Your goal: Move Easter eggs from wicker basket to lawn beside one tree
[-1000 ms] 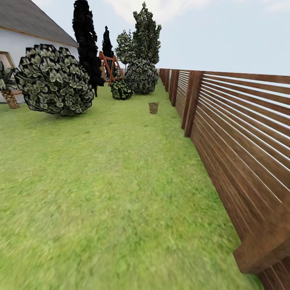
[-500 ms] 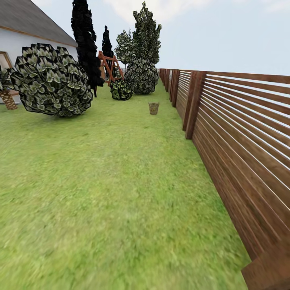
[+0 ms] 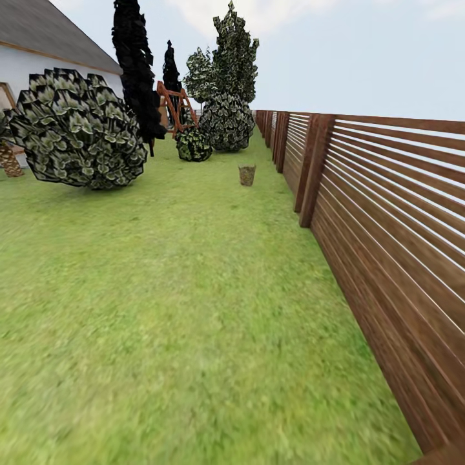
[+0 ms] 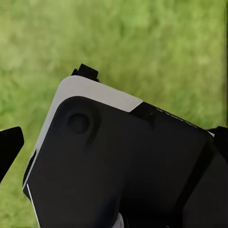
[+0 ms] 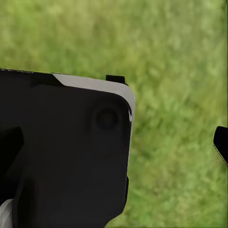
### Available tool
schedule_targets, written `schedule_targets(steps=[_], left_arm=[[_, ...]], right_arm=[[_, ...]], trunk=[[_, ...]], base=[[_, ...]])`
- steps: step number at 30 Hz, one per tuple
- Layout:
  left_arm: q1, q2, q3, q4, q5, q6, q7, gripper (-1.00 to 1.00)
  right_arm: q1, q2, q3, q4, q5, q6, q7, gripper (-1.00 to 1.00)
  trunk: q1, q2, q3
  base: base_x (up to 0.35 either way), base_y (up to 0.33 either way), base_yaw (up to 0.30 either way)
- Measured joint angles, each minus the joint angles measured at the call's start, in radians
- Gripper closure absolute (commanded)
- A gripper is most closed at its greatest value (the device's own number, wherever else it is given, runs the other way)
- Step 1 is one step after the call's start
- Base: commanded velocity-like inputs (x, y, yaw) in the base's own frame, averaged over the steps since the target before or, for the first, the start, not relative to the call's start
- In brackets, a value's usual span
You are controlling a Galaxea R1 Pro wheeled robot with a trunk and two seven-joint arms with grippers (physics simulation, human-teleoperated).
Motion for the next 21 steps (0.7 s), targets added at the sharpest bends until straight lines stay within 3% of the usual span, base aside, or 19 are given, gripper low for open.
schedule_targets(steps=[21], left_arm=[[0.000,0.000,0.000,0.000,0.000,0.000,0.000,-1.00]], right_arm=[[0.000,0.000,0.000,0.000,0.000,0.000,0.000,-1.00]], trunk=[[0.000,0.000,0.000]], base=[[0.333,0.000,0.000]])
